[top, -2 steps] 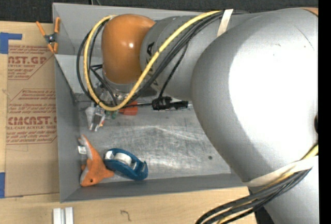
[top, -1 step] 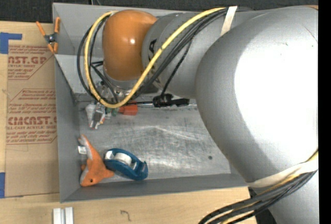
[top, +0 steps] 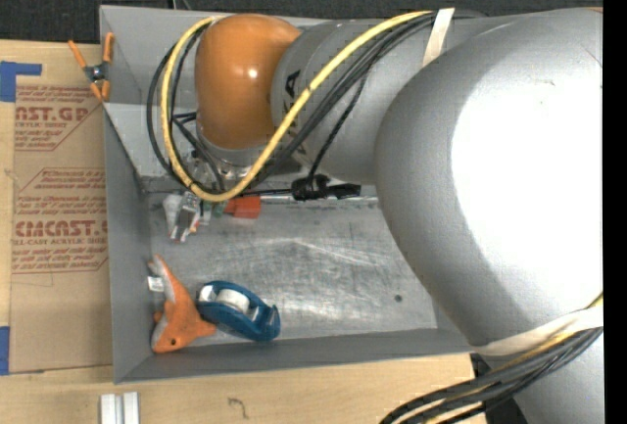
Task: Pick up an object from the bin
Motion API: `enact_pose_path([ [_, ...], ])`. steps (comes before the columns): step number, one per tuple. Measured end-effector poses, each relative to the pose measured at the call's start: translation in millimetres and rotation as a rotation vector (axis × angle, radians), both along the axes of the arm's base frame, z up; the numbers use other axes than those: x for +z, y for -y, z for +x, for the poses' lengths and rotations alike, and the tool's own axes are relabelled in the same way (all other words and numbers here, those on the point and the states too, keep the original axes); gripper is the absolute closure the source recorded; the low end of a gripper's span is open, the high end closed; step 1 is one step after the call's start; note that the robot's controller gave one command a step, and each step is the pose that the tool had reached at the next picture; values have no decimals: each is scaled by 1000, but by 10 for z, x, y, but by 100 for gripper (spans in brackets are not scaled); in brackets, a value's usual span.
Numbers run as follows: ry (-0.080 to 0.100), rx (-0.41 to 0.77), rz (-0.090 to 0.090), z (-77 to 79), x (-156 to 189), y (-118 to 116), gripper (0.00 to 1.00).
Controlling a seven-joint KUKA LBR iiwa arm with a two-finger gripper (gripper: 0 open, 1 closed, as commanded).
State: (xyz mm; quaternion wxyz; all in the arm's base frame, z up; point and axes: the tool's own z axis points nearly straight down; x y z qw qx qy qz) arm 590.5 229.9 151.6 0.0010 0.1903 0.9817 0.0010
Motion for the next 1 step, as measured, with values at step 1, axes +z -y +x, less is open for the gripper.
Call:
enact_pose_path([
  [1,0,0,0,1,56,-2,100],
])
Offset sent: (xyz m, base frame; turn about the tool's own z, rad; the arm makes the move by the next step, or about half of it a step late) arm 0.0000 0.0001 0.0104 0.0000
